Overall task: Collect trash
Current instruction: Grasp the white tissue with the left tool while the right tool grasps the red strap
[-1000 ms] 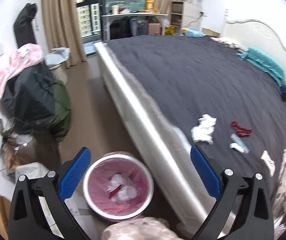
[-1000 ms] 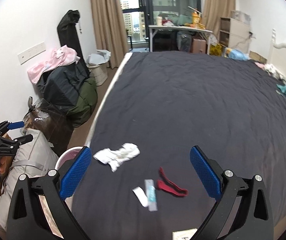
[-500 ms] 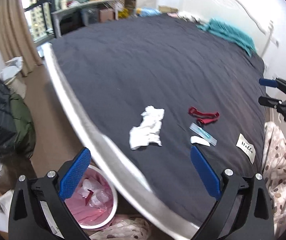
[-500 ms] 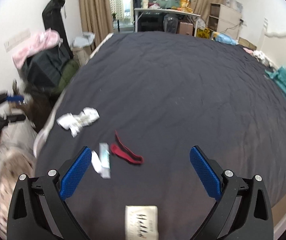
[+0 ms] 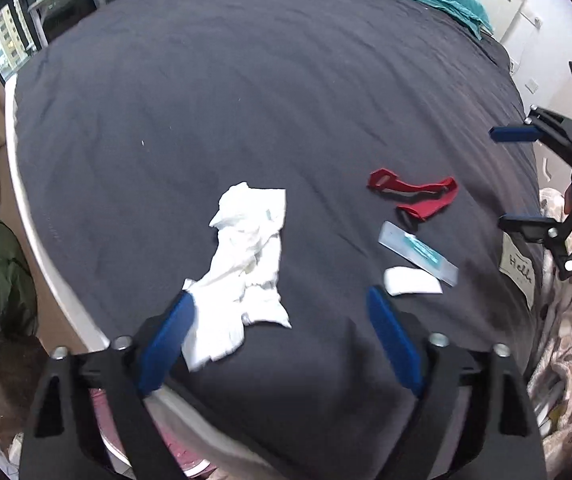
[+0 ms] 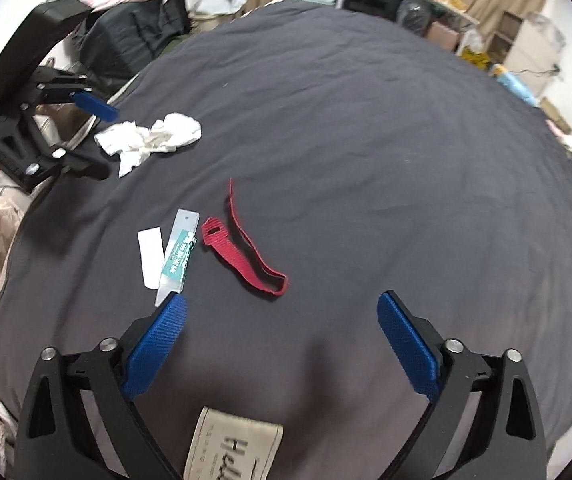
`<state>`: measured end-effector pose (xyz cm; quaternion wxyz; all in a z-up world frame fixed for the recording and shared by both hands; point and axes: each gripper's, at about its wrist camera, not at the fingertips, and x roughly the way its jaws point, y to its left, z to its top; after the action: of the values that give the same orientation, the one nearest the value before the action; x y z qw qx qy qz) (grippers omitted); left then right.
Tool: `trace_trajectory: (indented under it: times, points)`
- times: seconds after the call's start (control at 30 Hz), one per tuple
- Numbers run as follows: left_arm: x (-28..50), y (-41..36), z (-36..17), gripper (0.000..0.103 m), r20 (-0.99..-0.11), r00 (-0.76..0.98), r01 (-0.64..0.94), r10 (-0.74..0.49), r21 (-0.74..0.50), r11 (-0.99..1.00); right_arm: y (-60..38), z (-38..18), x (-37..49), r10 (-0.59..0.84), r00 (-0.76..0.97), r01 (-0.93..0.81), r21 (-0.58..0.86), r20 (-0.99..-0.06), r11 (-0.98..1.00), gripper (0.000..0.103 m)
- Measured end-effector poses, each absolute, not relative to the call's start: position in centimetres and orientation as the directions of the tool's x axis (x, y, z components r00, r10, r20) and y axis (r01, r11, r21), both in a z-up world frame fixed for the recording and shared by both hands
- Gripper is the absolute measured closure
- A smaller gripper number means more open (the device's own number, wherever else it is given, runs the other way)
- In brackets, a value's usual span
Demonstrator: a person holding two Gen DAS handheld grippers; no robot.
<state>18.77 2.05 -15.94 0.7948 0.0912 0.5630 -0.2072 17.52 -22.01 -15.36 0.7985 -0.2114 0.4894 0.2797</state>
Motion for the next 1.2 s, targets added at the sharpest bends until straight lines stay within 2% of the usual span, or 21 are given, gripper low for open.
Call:
trace_trajectory:
  times: [0.03,0.1,0.23,0.27,0.33,0.37,0.4,0.43,0.47,0.53,0.67,1.03,1.2]
  points:
    - [19.3,2.1,-16.6,0.024,-0.938,0.267,0.429,-0.221,-0.09,0.899,-21.7,-16.1,18.0,0.235,0.343,-0.666,-0.059,-0.909,0.744,0.021]
    - [19.9,2.0,-17.4,0.03,-0.945,0.249,0.427,-0.212,-0.09,0.9,-21.3,-17.0,18.7,0.232,0.308,-0.686,-0.046,-0.923,0.726,0.032]
    - [20.5,1.8,-18.5,0.033,-0.949,0.237,0.436,-0.208,-0.087,0.896,-20.6,-18.2,19.5,0.238,0.274,-0.711,-0.03,-0.932,0.702,0.038]
    - [20.6,1.8,-18.7,0.037,-0.951,0.232,0.435,-0.206,-0.088,0.896,-20.5,-18.3,19.5,0.243,0.268,-0.716,-0.024,-0.932,0.698,0.04]
    - [20.8,2.1,-19.0,0.047,-0.954,0.224,0.415,-0.198,-0.09,0.905,-20.2,-18.5,19.7,0.25,0.245,-0.726,-0.006,-0.937,0.688,0.052]
    - [21.0,2.4,-18.9,0.054,-0.954,0.222,0.396,-0.201,-0.1,0.913,-20.1,-18.6,19.8,0.253,0.23,-0.729,0.006,-0.94,0.684,0.057]
    - [21.2,2.8,-19.0,0.063,-0.952,0.222,0.377,-0.208,-0.113,0.919,-19.9,-18.9,19.8,0.259,0.204,-0.732,0.029,-0.944,0.68,0.067]
    - [21.4,3.3,-18.9,0.069,-0.951,0.218,0.352,-0.221,-0.134,0.926,-19.6,-19.1,19.8,0.26,0.187,-0.731,0.043,-0.947,0.681,0.073]
    - [21.5,3.8,-18.9,0.077,-0.948,0.206,0.323,-0.243,-0.169,0.931,-19.5,-19.2,19.8,0.26,0.182,-0.729,0.048,-0.948,0.683,0.076]
    - [21.3,4.2,-18.5,0.084,-0.942,0.202,0.289,-0.268,-0.204,0.935,-19.6,-18.7,19.6,0.283,0.179,-0.714,0.073,-0.942,0.696,0.09]
    - [19.4,3.3,-16.1,0.091,-0.93,0.285,0.31,-0.23,-0.138,0.941,-21.0,-16.3,19.2,0.358,0.2,-0.656,0.147,-0.912,0.74,0.09]
    - [14.1,2.1,-6.5,0.091,-0.862,0.455,0.368,-0.224,-0.047,0.929,-25.0,-7.3,15.2,0.401,0.369,-0.615,0.103,-0.839,0.782,0.09]
    - [11.3,1.9,-2.7,0.091,-0.827,0.523,0.367,-0.209,-0.003,0.93,-26.1,-5.1,14.8,0.406,0.398,-0.619,0.086,-0.823,0.781,0.09]
